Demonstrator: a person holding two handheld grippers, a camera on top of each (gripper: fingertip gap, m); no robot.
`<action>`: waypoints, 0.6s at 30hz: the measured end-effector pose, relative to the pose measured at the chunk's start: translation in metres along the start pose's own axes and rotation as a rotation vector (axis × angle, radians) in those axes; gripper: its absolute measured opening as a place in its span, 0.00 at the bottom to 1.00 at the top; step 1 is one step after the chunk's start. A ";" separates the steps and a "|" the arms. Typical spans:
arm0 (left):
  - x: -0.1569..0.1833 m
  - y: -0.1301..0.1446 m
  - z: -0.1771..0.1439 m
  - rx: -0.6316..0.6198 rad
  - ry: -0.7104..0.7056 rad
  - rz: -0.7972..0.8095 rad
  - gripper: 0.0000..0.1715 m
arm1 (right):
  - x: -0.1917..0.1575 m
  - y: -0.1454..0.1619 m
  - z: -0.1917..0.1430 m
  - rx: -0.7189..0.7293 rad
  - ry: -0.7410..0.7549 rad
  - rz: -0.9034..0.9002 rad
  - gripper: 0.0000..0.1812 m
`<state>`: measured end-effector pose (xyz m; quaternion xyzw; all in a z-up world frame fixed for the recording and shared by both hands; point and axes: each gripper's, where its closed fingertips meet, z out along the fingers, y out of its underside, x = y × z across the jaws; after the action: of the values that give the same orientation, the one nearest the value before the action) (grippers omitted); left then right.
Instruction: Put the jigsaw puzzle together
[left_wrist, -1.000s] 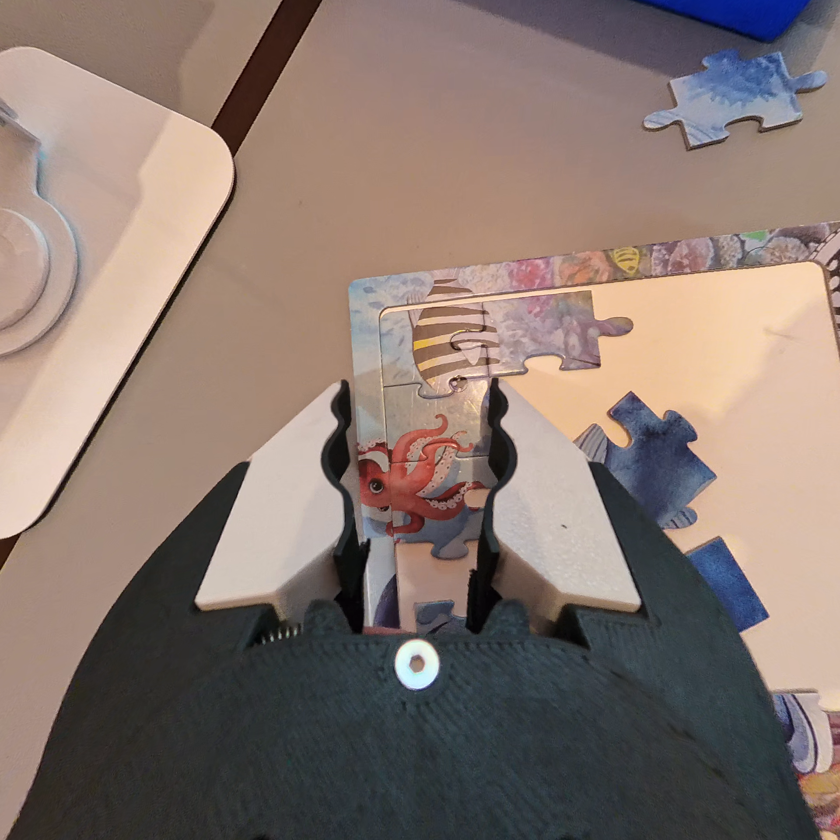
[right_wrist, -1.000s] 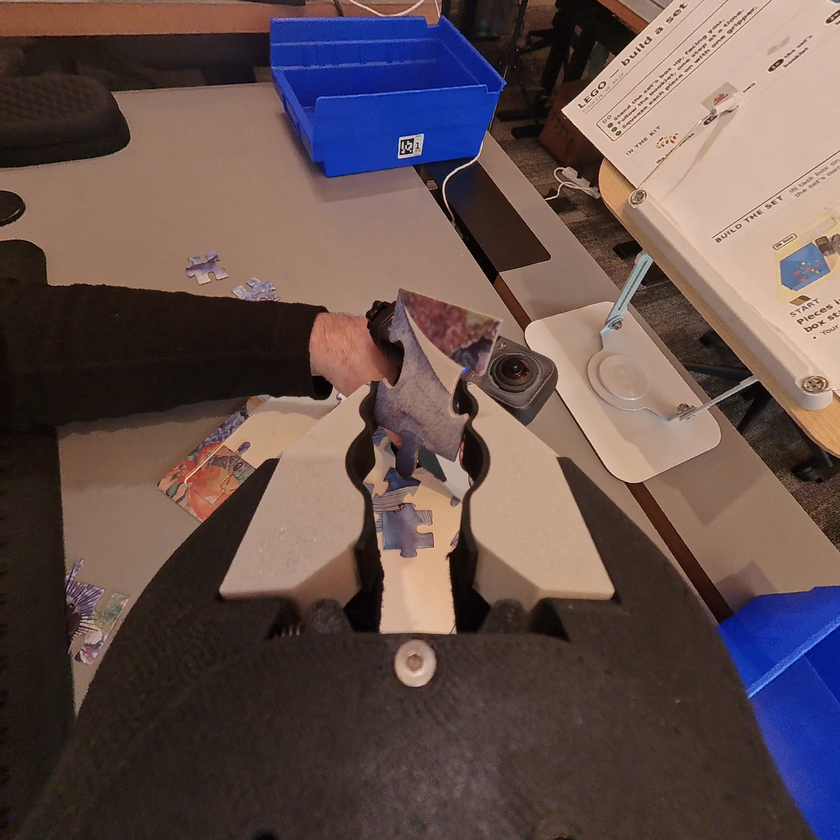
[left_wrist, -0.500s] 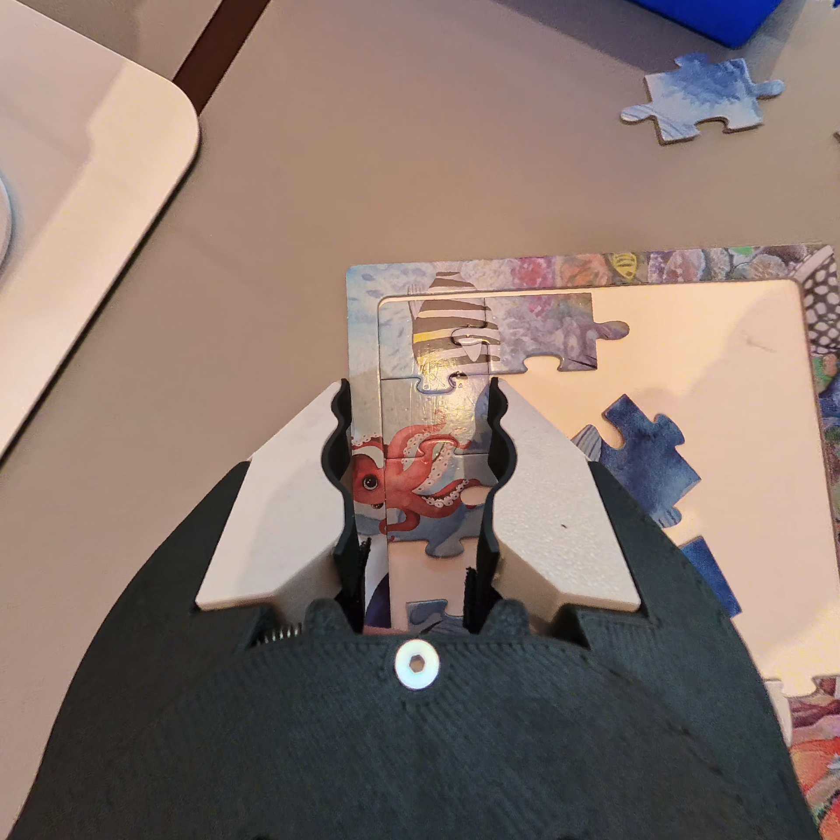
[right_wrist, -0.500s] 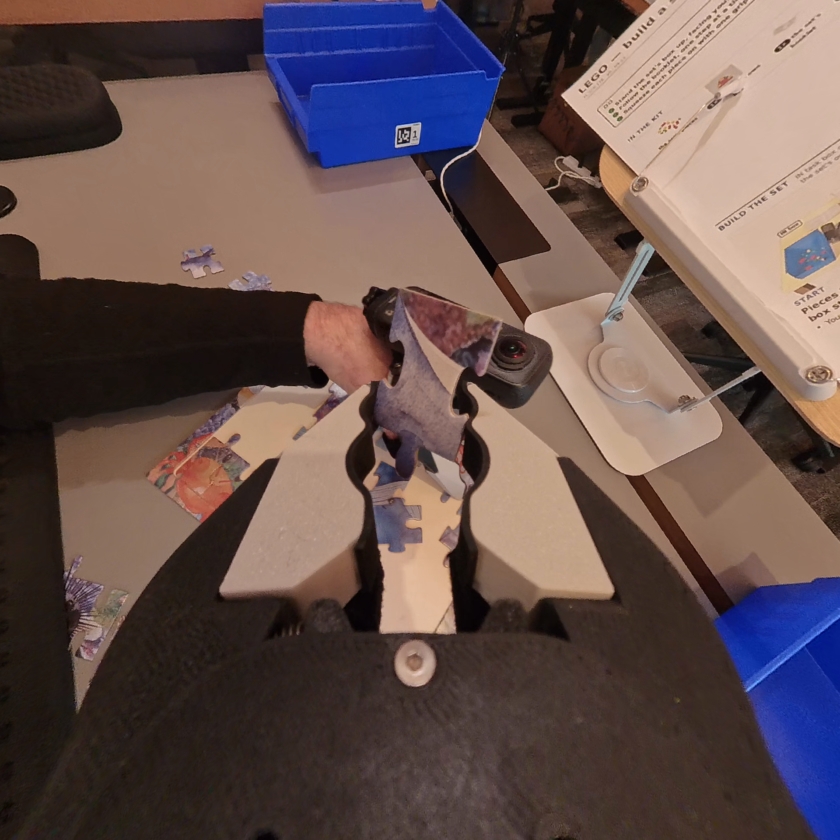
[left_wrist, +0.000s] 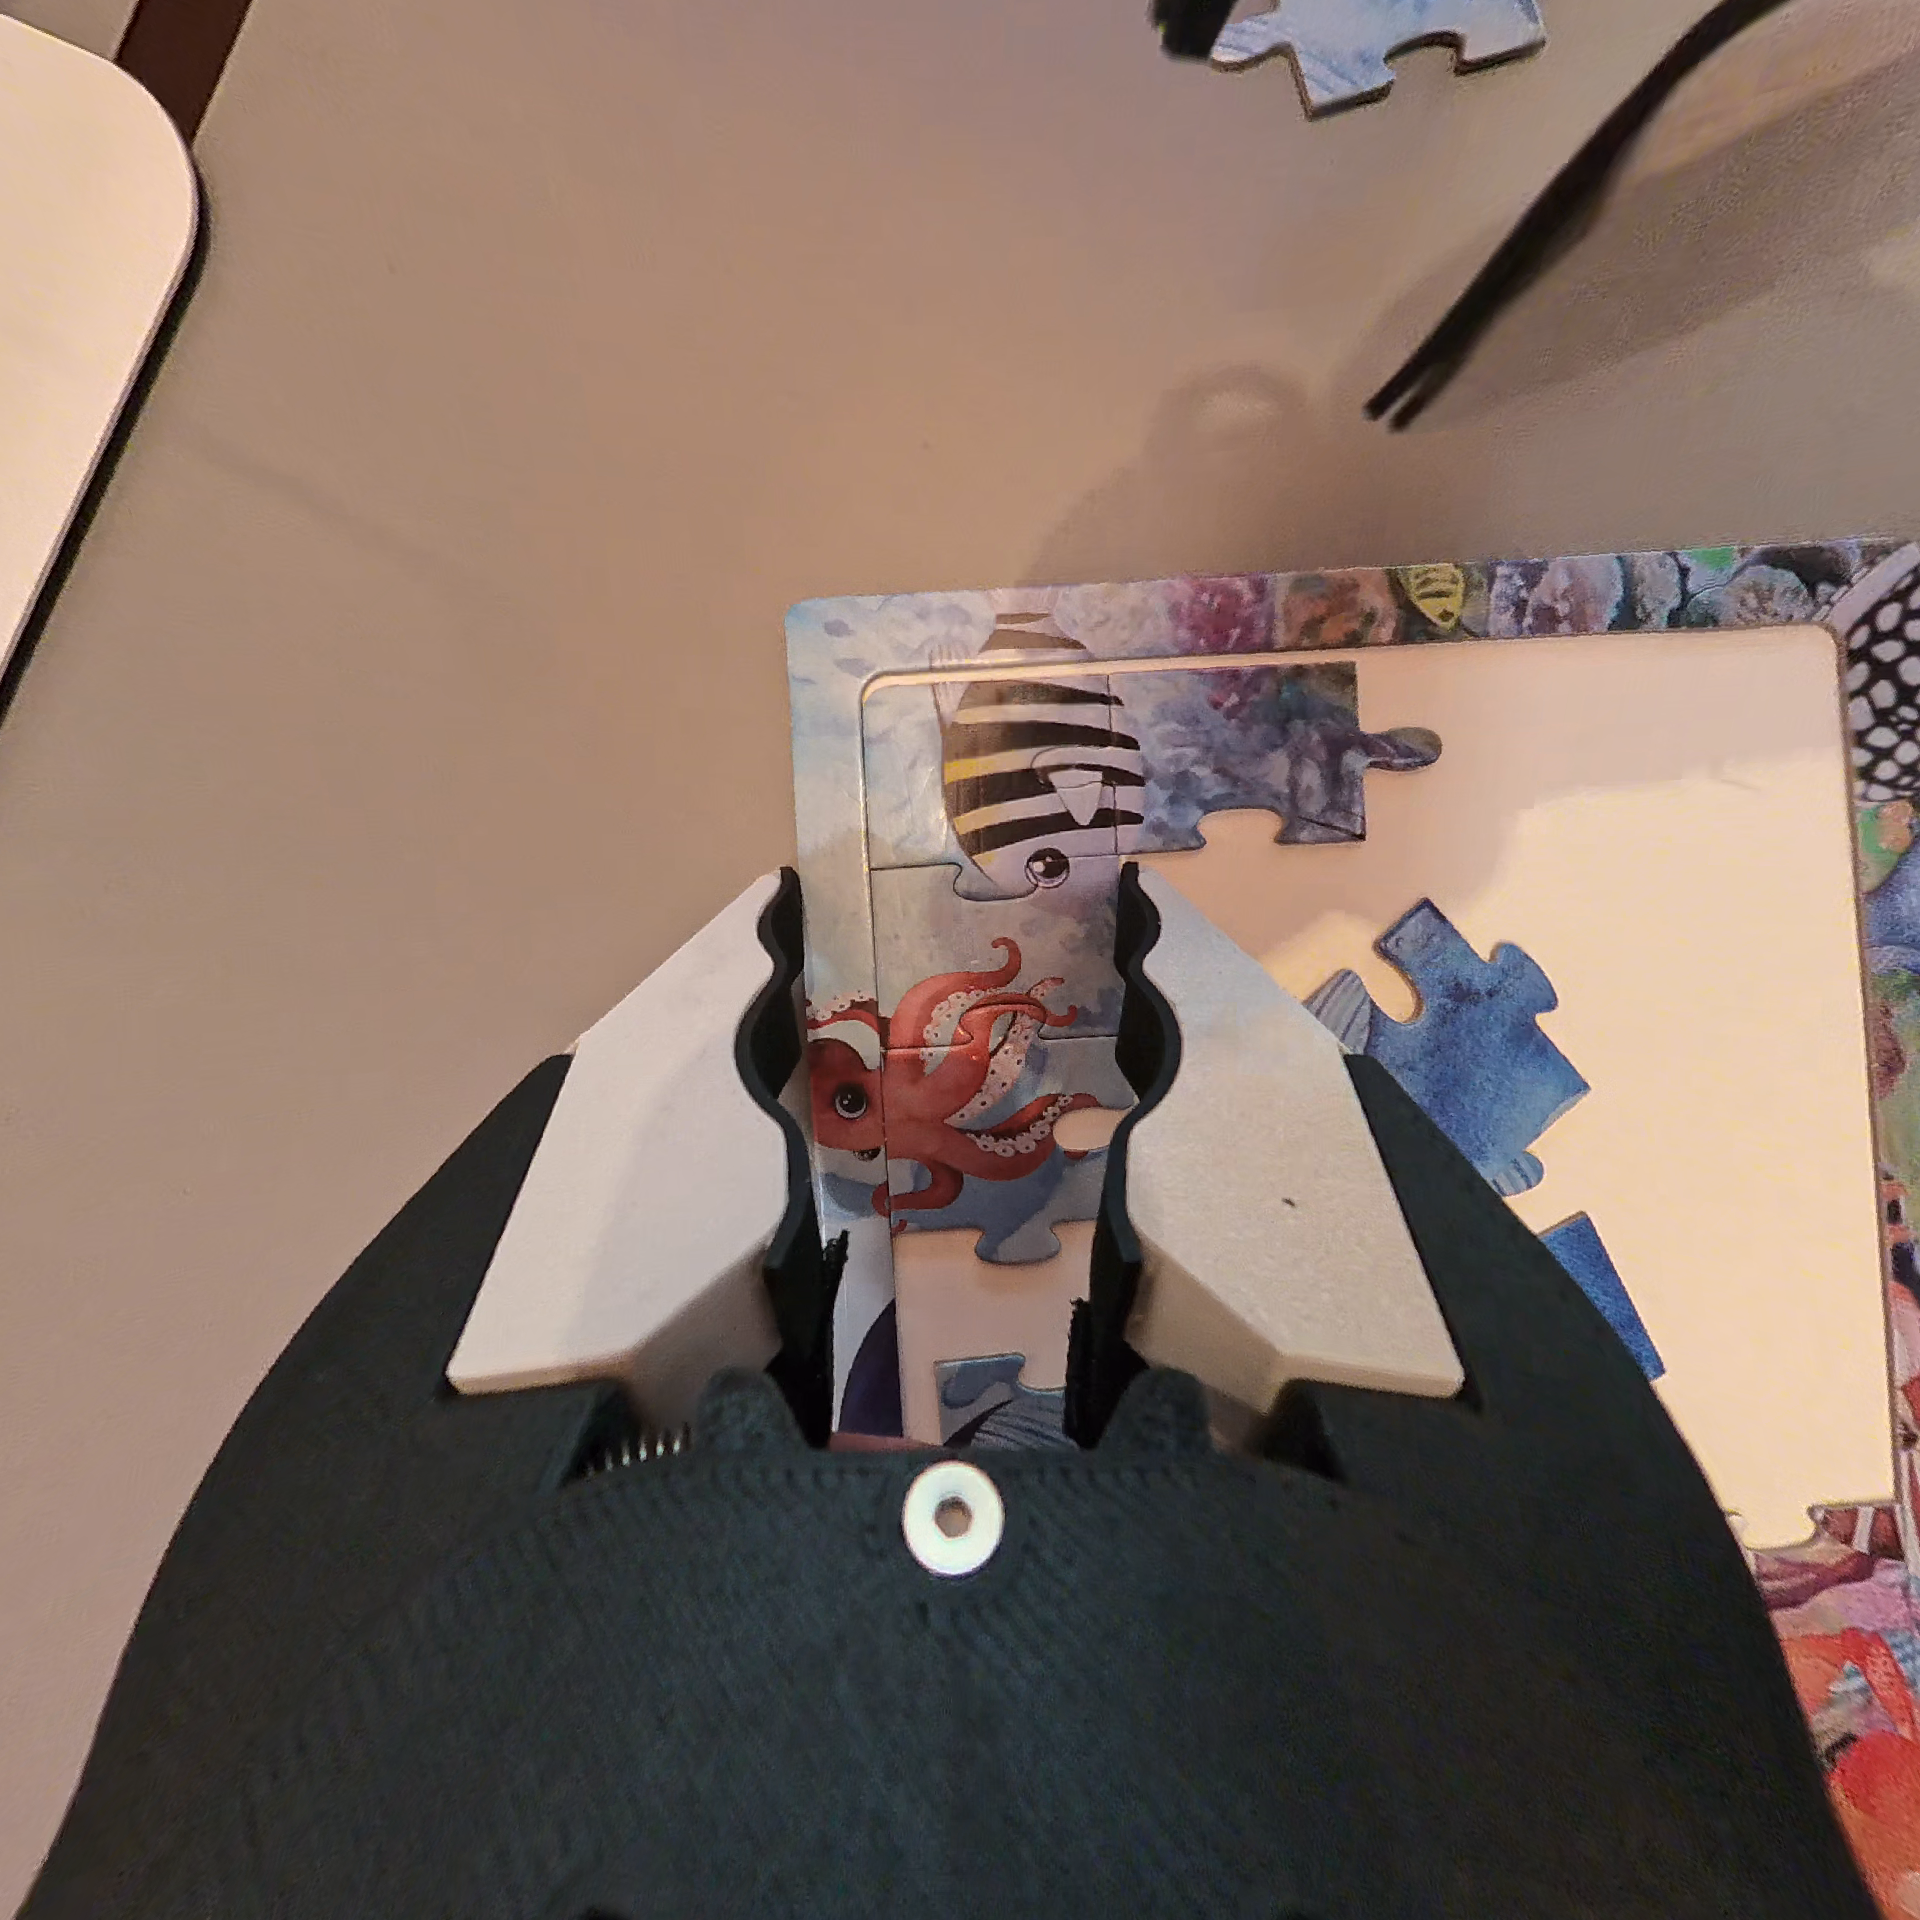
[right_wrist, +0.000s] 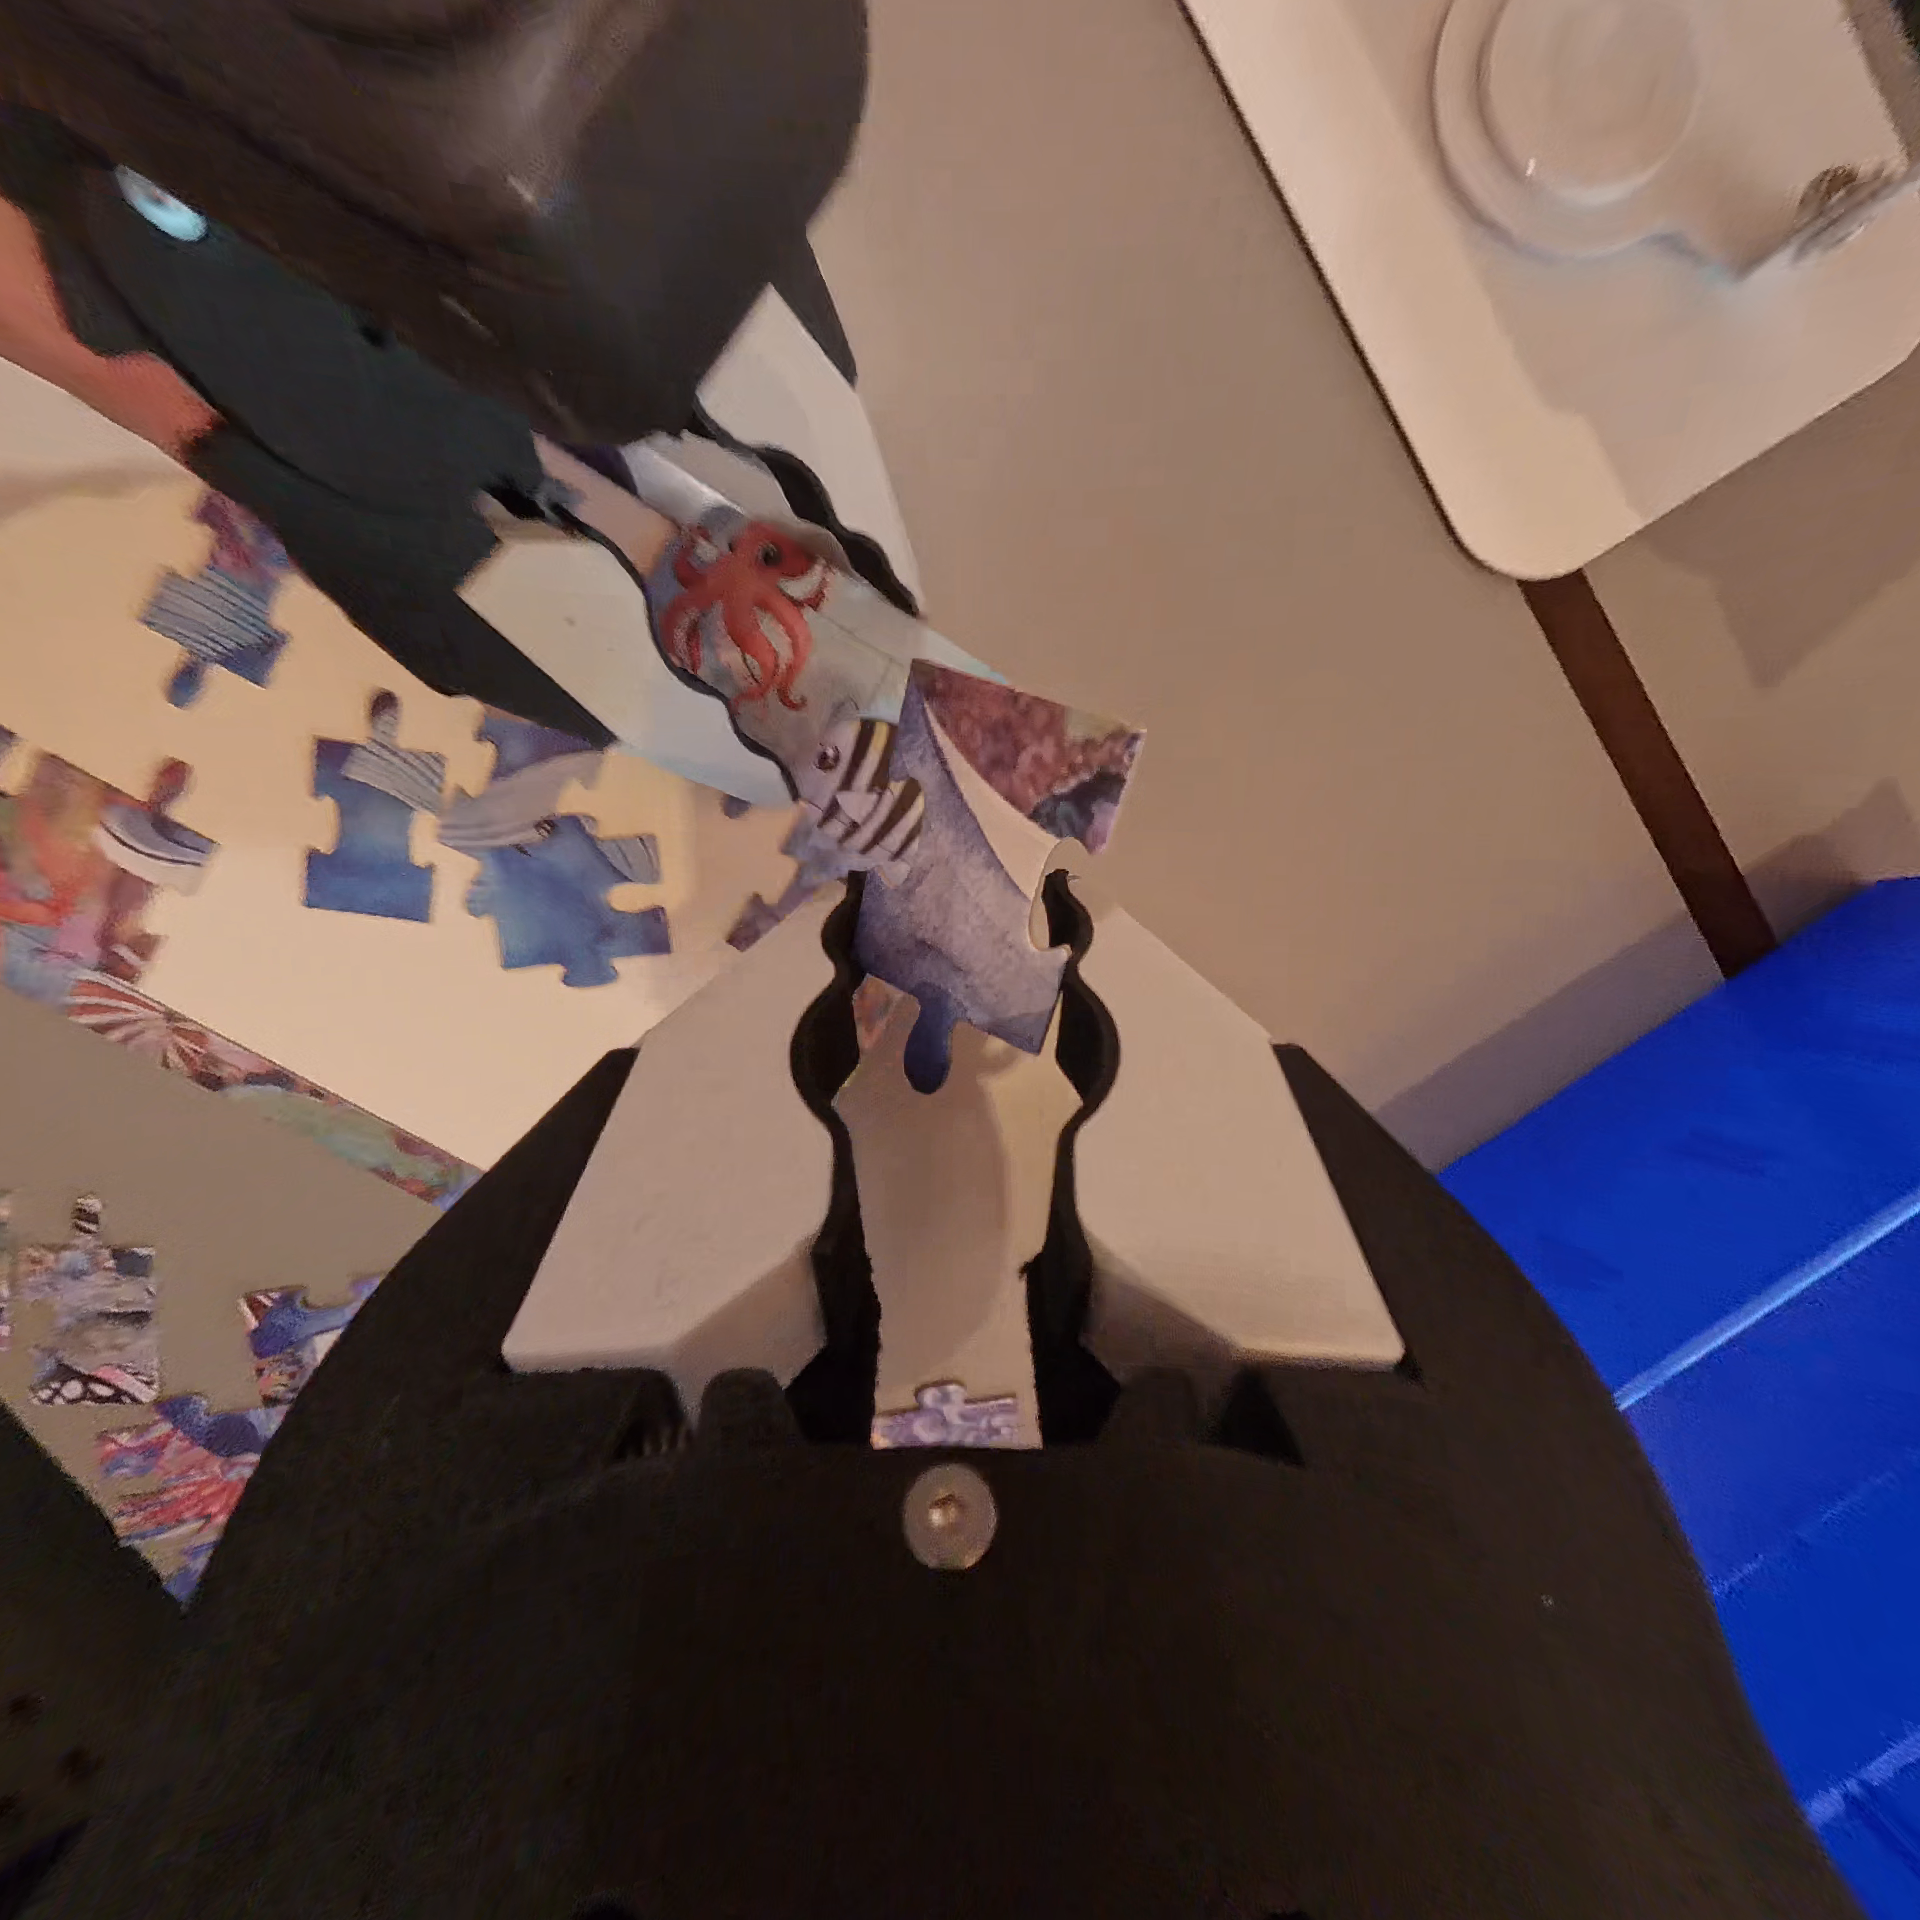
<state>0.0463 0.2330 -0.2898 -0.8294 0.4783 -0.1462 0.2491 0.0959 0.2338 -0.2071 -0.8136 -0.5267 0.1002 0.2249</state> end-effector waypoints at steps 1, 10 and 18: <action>0.001 0.001 -0.001 -0.005 0.006 0.006 0.34 | 0.000 0.006 0.005 -0.034 -0.002 -0.003 0.18; 0.004 0.004 -0.003 -0.008 0.022 0.026 0.34 | 0.003 0.046 0.045 -0.256 -0.012 -0.012 0.18; 0.004 0.003 -0.002 -0.009 0.020 0.034 0.34 | 0.004 0.057 0.061 -0.313 -0.017 -0.013 0.18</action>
<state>0.0449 0.2274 -0.2896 -0.8207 0.4954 -0.1482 0.2430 0.1196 0.2340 -0.2868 -0.8345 -0.5429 0.0221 0.0915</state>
